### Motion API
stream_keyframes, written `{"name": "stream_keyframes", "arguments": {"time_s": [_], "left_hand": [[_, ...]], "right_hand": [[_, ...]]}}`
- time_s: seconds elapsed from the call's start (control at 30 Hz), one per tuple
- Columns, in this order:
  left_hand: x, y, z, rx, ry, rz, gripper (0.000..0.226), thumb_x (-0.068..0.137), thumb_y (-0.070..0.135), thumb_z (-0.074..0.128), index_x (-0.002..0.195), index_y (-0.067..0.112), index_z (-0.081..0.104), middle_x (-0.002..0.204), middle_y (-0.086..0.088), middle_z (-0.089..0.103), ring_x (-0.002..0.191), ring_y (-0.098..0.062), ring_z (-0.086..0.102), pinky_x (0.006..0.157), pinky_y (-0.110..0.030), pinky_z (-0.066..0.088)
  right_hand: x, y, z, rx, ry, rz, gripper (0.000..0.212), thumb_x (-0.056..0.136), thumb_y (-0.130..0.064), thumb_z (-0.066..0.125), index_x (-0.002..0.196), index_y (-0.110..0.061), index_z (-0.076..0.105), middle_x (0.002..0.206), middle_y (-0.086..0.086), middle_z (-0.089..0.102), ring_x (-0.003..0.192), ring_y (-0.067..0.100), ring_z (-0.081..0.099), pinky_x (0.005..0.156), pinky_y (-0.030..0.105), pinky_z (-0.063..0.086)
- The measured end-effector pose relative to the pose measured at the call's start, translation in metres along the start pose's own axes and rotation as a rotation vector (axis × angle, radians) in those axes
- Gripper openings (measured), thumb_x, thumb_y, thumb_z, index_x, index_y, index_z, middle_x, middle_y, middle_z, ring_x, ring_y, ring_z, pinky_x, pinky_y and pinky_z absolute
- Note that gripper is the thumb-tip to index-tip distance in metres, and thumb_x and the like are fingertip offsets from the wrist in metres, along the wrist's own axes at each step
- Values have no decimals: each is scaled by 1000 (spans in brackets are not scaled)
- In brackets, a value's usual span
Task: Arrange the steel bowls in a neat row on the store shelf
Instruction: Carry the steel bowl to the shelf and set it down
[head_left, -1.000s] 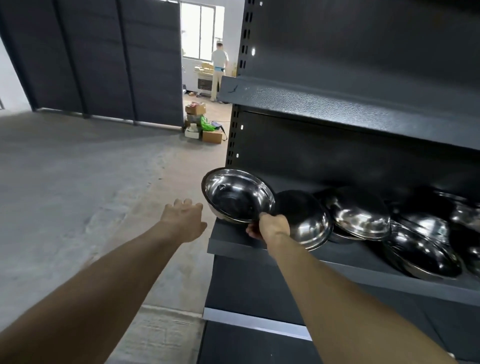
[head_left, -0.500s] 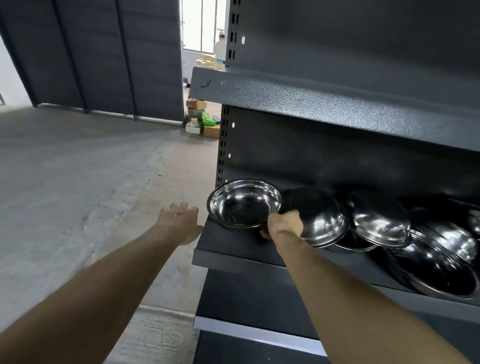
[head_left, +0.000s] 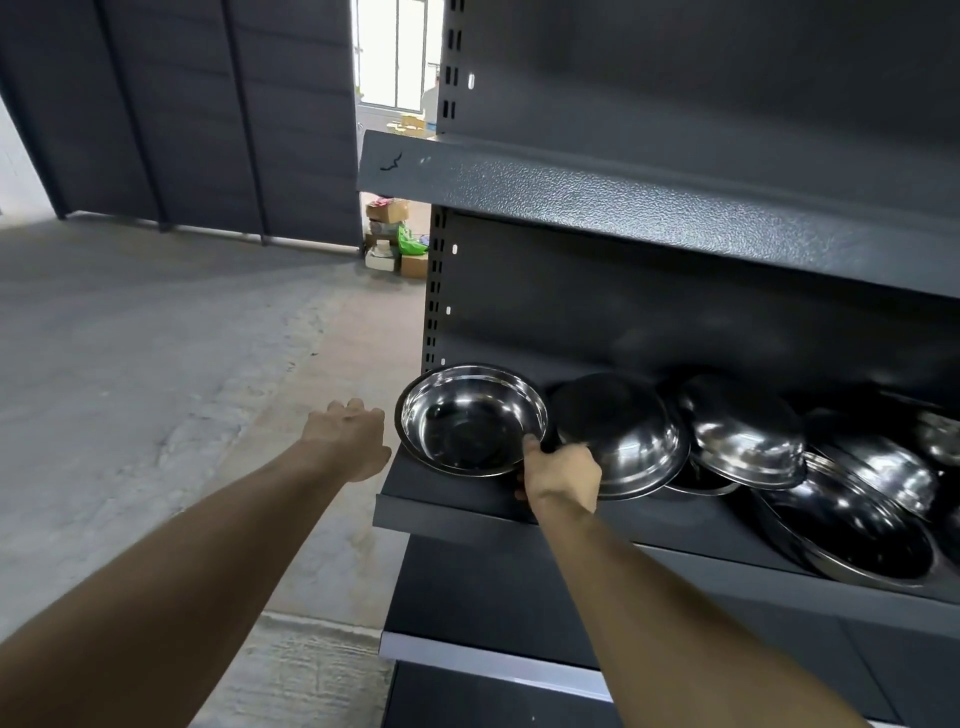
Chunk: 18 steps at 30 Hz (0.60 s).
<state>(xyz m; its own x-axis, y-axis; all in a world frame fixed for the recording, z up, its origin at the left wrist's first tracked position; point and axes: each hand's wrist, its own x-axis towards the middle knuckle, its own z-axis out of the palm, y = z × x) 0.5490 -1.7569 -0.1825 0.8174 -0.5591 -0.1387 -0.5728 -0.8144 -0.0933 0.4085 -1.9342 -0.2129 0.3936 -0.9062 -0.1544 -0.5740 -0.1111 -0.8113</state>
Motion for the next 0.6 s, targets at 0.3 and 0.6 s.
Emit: {"name": "stream_keyframes", "arguments": {"time_s": [0.3, 0.6], "left_hand": [[-8, -1, -2, -12, 24, 11, 43, 94, 38, 47, 132, 18, 48, 132, -10, 48, 123, -30, 46, 94, -40, 41], [-18, -3, -11, 29, 64, 10, 38, 92, 28, 48, 127, 15, 51, 126, -10, 51, 118, -30, 48, 93, -40, 42]], "right_hand": [[-12, 9, 1, 132, -232, 85, 40, 95, -39, 58, 70, -8, 65, 41, -1, 63, 29, 12, 57, 31, 14, 38], [-22, 14, -3, 83, -199, 91, 58, 89, -59, 54, 77, -5, 71, 63, 6, 74, 48, 20, 69, 56, 31, 61]]}}
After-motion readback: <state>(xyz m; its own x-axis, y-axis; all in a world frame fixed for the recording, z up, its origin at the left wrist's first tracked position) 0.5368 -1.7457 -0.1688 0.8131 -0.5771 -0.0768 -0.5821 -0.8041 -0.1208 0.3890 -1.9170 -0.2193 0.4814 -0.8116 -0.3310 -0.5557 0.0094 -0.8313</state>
